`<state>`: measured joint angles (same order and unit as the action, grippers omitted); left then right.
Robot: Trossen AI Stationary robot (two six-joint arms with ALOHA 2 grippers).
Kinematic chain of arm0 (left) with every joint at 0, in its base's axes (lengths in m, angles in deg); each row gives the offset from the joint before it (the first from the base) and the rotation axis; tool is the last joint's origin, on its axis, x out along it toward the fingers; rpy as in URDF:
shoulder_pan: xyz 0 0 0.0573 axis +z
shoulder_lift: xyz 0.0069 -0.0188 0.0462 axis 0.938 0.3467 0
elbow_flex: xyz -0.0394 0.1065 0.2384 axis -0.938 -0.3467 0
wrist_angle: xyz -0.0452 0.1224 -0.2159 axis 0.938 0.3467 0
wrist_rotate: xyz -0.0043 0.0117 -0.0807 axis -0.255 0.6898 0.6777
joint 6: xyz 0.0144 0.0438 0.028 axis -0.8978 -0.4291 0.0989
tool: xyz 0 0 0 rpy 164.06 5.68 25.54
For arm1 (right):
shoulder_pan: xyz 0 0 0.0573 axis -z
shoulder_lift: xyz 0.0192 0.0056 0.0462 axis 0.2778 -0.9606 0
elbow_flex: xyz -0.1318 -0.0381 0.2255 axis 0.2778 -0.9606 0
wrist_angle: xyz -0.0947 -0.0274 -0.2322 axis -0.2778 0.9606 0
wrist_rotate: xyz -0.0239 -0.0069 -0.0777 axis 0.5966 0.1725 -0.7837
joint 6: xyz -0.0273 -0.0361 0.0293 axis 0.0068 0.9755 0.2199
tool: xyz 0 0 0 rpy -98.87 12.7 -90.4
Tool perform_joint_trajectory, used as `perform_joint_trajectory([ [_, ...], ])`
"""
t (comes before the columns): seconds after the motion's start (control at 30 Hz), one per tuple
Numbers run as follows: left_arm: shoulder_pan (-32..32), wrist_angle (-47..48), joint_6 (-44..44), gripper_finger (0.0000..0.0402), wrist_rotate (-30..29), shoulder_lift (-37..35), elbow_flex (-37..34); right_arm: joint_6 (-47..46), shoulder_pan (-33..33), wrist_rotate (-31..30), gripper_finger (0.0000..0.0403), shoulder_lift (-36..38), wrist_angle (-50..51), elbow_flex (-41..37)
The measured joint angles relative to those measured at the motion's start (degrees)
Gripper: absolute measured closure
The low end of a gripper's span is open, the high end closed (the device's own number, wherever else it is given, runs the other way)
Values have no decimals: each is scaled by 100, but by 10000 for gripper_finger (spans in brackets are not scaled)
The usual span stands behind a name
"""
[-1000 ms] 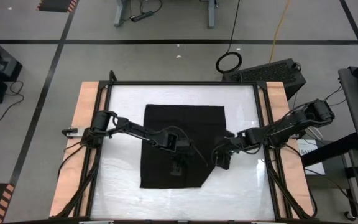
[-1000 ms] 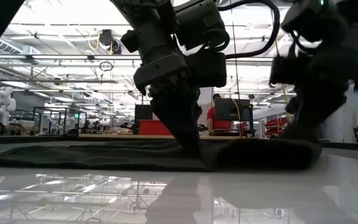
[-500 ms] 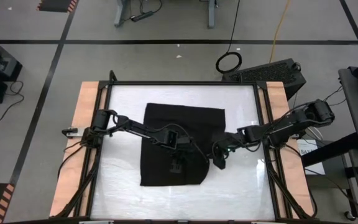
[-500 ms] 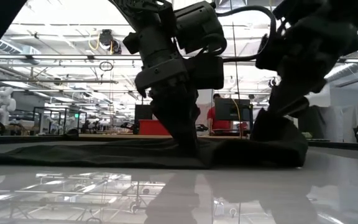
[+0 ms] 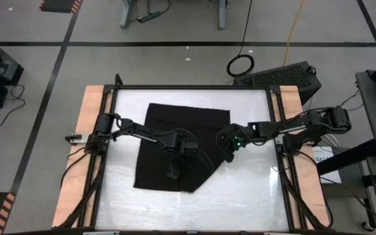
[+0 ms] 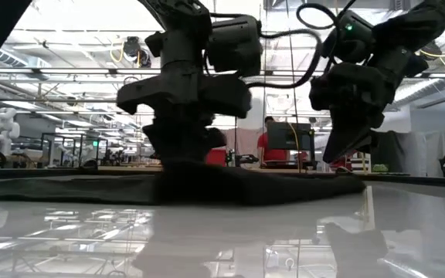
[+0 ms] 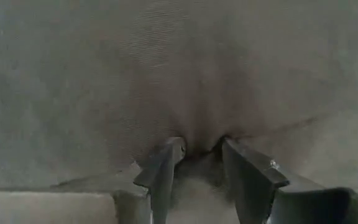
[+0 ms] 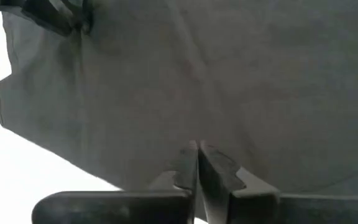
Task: Roll towel into tight, uniform cylinder
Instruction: Fold the black towel
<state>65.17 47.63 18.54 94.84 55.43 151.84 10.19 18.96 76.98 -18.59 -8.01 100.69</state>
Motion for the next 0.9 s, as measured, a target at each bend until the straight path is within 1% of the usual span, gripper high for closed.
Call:
perform_joint_trajectory([
  [0.07, 51, 219, -2, 259, -240, -63, 37, 154, 71, 17, 400, 0, 193, 162],
  [0.17, 149, 456, -18, 259, -1056, -260, 13, 582, 168, 137, 400, 2, 587, 507],
  [0.23, 221, 487, -10, 259, -1638, -395, 4, 964, 212, 487, 399, 2, 777, 740],
  [0.3, 300, 468, 25, 259, -1891, -582, 4, 1318, 207, 901, 399, 4, 983, 954],
  [0.33, 336, 469, 59, 259, -1926, -668, 12, 1477, 160, 1041, 398, 4, 1098, 1040],
  [0.4, 392, 474, 190, 259, -1915, -828, 22, 1732, 13, 1018, 391, 7, 1347, 1144],
  [0.47, 414, 500, 303, 259, -1845, -908, 22, 1939, -177, 772, 375, 7, 1397, 1157],
  [0.57, 408, 573, 323, 259, -1564, -1041, 24, 2210, -472, 81, 336, 6, 1468, 1157],
  [0.67, 323, 573, 328, 259, -1046, -1060, 29, 2451, -619, -567, 291, 0, 1520, 1157],
  [0.8, 92, 466, 326, 259, -586, -1065, -52, 2568, -593, -792, 246, -65, 1516, 1157],
  [0.9, -108, 355, 326, 259, -425, -1063, -260, 2616, -549, -779, 234, -229, 1531, 1157],
])
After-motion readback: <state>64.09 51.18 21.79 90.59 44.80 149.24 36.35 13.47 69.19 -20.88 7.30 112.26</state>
